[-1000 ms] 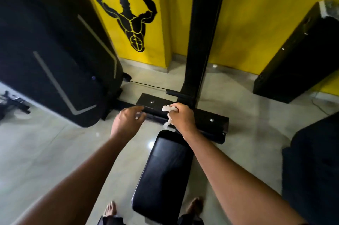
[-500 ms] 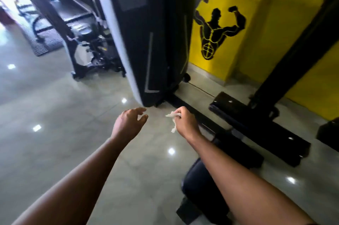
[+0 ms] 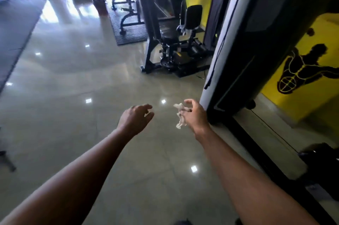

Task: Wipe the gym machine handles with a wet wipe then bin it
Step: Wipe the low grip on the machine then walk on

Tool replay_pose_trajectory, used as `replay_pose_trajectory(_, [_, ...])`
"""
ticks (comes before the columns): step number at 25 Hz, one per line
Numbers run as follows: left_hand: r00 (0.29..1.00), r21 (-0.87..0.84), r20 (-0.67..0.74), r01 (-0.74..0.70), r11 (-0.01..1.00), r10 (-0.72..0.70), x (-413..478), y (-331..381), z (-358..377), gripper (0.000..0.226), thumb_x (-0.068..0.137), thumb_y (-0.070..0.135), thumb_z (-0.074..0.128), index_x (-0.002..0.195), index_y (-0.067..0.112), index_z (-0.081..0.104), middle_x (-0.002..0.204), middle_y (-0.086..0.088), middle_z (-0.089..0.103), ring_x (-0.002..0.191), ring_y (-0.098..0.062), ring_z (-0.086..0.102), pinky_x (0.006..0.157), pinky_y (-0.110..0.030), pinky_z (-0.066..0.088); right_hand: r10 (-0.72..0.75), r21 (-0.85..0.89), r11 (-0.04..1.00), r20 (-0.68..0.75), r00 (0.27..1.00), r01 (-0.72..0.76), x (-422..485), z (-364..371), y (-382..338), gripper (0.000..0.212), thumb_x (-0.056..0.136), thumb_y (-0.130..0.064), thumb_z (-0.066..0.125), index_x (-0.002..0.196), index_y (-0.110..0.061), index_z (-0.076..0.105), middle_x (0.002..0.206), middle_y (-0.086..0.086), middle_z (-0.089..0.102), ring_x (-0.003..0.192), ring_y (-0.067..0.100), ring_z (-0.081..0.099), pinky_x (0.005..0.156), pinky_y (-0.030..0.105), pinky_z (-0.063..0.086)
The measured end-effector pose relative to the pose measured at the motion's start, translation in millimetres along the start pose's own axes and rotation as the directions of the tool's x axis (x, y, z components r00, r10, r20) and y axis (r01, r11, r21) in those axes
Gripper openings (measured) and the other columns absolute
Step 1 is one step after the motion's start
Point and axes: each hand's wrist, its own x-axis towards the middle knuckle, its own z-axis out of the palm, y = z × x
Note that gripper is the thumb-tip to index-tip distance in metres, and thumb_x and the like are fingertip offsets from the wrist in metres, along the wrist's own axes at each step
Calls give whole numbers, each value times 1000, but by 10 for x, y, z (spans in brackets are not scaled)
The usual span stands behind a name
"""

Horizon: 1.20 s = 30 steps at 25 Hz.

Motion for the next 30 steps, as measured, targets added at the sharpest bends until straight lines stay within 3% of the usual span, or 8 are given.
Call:
replay_pose_trajectory(4, [1000,-16,-6,-22,1000,21,643,-262,-141,31,91,44,60,119,32,66,108,9,72,102,-17,65,83,-30,49,6,-69,998,-23,1000,-7,675,374,-157,12,87,-14,67,100,-14,68,82,-7,67,79,10,67,50,3,39])
replay_pose_trajectory(11, [999,2,-35,-31,1000,31,2742,-787,-385,32,92,45,58,121,33,65,111,10,71,100,-16,64,83,-31,50,-8,17,1000,-96,995,9,2780,1064,-697,4,87,-17,65,90,-19,62,86,0,71,81,21,70,76,41,58])
replay_pose_trajectory(15, [999,-19,-34,-6,1000,5,4052,-966,-495,34,92,46,58,123,34,64,112,9,71,100,-16,63,81,-30,48,-57,-10,998,-73,996,57,3977,1300,-1186,8,84,-21,73,86,-17,67,82,-1,72,76,17,69,66,31,57])
replay_pose_trajectory(19, [999,16,22,-33,999,33,5164,-1226,-412,33,92,45,57,122,33,64,114,7,70,101,-18,64,82,-32,51,-49,29,998,-77,996,51,5035,1603,-1412,4,87,-8,68,87,-11,67,79,1,70,65,14,64,47,20,52])
replay_pose_trajectory(24, [991,-9,56,-118,993,118,7064,-1618,-181,20,91,38,58,102,26,69,99,1,72,91,-27,65,73,-36,52,42,45,998,-157,987,-35,6738,2107,-1485,5,91,-16,62,94,-12,60,76,-2,68,65,18,65,68,43,59])
replay_pose_trajectory(26, [983,3,99,-157,988,156,7718,-1649,-105,22,91,35,59,108,27,69,104,0,71,97,-27,65,75,-33,50,99,66,994,-214,972,-87,7275,2192,-1584,8,86,-17,66,88,-11,63,75,-1,70,67,18,67,69,39,59])
replay_pose_trajectory(28, [969,33,153,-201,979,194,8314,-1651,10,26,91,35,58,114,29,68,110,0,71,101,-25,65,76,-32,48,119,82,991,-240,963,-102,7727,2211,-1680,13,87,-21,69,84,-10,64,73,-4,68,65,11,67,61,24,55])
replay_pose_trajectory(30, [960,39,187,-221,975,210,8922,-1673,183,21,90,35,56,106,28,68,103,0,72,94,-26,65,73,-33,51,141,84,989,-251,958,-123,8231,2242,-1663,10,89,-18,68,86,-8,66,75,-3,69,65,9,68,58,20,53])
